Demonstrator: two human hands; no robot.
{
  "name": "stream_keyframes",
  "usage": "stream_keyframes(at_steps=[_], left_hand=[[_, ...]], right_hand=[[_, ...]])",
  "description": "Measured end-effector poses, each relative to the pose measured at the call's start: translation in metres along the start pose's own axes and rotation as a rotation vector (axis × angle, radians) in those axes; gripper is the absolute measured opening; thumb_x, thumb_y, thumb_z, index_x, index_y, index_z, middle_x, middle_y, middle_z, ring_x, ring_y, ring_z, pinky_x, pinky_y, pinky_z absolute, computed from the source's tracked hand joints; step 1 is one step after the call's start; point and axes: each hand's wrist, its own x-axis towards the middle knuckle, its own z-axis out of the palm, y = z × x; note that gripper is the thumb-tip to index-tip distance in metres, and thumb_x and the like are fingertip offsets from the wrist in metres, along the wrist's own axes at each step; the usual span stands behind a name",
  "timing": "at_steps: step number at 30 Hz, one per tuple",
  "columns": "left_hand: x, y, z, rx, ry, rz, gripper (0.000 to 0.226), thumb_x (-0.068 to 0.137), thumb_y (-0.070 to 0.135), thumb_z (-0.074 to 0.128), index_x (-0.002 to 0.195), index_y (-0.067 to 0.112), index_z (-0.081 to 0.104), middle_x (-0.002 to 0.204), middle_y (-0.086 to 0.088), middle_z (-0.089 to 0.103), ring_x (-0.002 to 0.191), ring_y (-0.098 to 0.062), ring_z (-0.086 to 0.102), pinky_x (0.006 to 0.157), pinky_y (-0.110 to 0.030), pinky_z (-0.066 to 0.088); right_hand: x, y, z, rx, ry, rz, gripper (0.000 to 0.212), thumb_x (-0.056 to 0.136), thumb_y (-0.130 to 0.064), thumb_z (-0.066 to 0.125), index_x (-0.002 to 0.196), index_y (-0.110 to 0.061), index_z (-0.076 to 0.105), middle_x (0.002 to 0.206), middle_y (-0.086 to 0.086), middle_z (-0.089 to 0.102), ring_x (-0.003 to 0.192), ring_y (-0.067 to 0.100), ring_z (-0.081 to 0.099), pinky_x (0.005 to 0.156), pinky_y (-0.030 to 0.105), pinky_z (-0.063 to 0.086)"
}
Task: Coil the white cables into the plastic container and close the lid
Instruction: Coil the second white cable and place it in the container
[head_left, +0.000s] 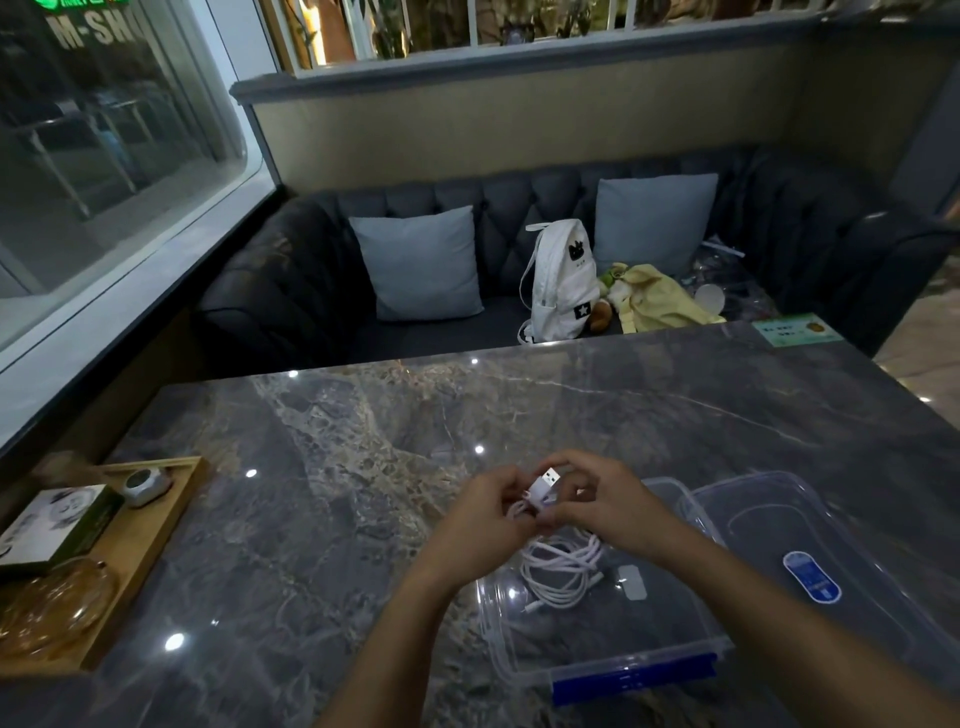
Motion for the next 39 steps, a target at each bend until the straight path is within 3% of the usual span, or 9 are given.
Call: stream_keyframes(at_steps=[4,7,9,13,21,27,32,35,39], left_hand=[[-0.002,-0.004,0.004,-0.09,-0.014,0.009,0.008,0.083,0.016,0.065,0.091,0.015,0.064,0.084,-0.007,0.072,0.082,-0.023,0.07,0.08,-0.04,0.056],[0.001,-0.007,0.008,-0.031,0.006,0.021,0.017,0.092,0.013,0.053,0.09,0.025,0.064,0.079,0.002,0.069,0.075,-0.013,0.068,0.073,-0.033,0.056],[0.001,-0.008,0.011,-0.095,0.017,-0.032,0.019,0.092,0.01,0.052,0.084,0.022,0.065,0.074,0.005,0.069,0.071,-0.009,0.068,0.069,-0.028,0.056],[0.003,-0.015,0.013,-0.221,0.058,-0.195,0.02,0.09,0.011,0.056,0.07,0.011,0.059,0.06,0.002,0.065,0.053,-0.002,0.062,0.054,-0.023,0.049],[-0.004,-0.011,0.02,-1.005,-0.182,-0.581,0.03,0.07,0.008,0.067,0.097,-0.003,0.072,0.106,-0.021,0.07,0.094,-0.028,0.069,0.077,-0.033,0.06],[-0.002,-0.005,0.031,-1.088,-0.163,-0.73,0.026,0.082,0.009,0.058,0.1,-0.006,0.068,0.092,-0.021,0.071,0.083,-0.03,0.07,0.066,-0.034,0.061],[0.004,-0.015,0.036,-0.95,-0.029,-0.687,0.03,0.093,0.017,0.043,0.086,0.001,0.067,0.071,-0.012,0.073,0.06,-0.021,0.07,0.063,-0.032,0.057],[0.004,-0.021,0.04,-0.975,-0.009,-0.565,0.043,0.096,0.031,0.041,0.099,-0.002,0.068,0.088,-0.015,0.074,0.077,-0.024,0.072,0.075,-0.034,0.054],[0.002,-0.025,0.047,-0.798,-0.023,-0.447,0.02,0.089,0.01,0.055,0.098,-0.002,0.068,0.089,-0.013,0.074,0.082,-0.021,0.071,0.071,-0.028,0.059]], right_hand=[[-0.002,0.001,-0.002,-0.074,-0.021,-0.035,0.042,0.072,-0.017,0.076,0.094,-0.048,0.06,0.072,0.02,0.059,0.06,0.018,0.052,0.058,0.034,0.047],[-0.006,0.001,0.001,-0.181,-0.042,-0.123,0.054,0.074,-0.011,0.073,0.099,-0.056,0.057,0.089,-0.011,0.069,0.069,0.008,0.061,0.069,0.027,0.053],[-0.007,0.003,0.001,-0.232,-0.018,-0.177,0.045,0.076,-0.01,0.071,0.101,-0.046,0.063,0.088,-0.028,0.065,0.075,-0.003,0.061,0.071,0.018,0.05],[-0.005,0.007,-0.006,-0.315,-0.038,-0.133,0.036,0.085,0.003,0.054,0.11,-0.018,0.066,0.084,-0.024,0.056,0.076,-0.011,0.054,0.069,0.005,0.041],[-0.018,0.019,-0.025,-0.078,-0.375,0.103,0.038,0.077,-0.023,0.067,0.113,-0.03,0.062,0.113,-0.002,0.067,0.105,0.012,0.062,0.093,0.033,0.051],[-0.024,0.024,-0.018,-0.004,-0.089,0.1,0.014,0.083,-0.021,0.065,0.083,-0.008,0.071,0.077,0.011,0.071,0.071,0.014,0.065,0.07,0.034,0.052],[-0.034,0.022,-0.016,0.036,0.05,0.158,0.024,0.089,-0.015,0.057,0.066,-0.005,0.056,0.057,0.003,0.053,0.047,0.011,0.051,0.048,0.024,0.045],[-0.041,0.027,-0.016,0.083,0.115,0.215,0.026,0.091,-0.016,0.054,0.067,-0.005,0.054,0.057,0.006,0.052,0.046,0.015,0.049,0.042,0.022,0.042],[-0.047,0.035,-0.018,0.115,0.116,0.3,0.03,0.091,-0.022,0.053,0.065,-0.009,0.054,0.052,0.0,0.054,0.041,0.009,0.051,0.039,0.021,0.043]])
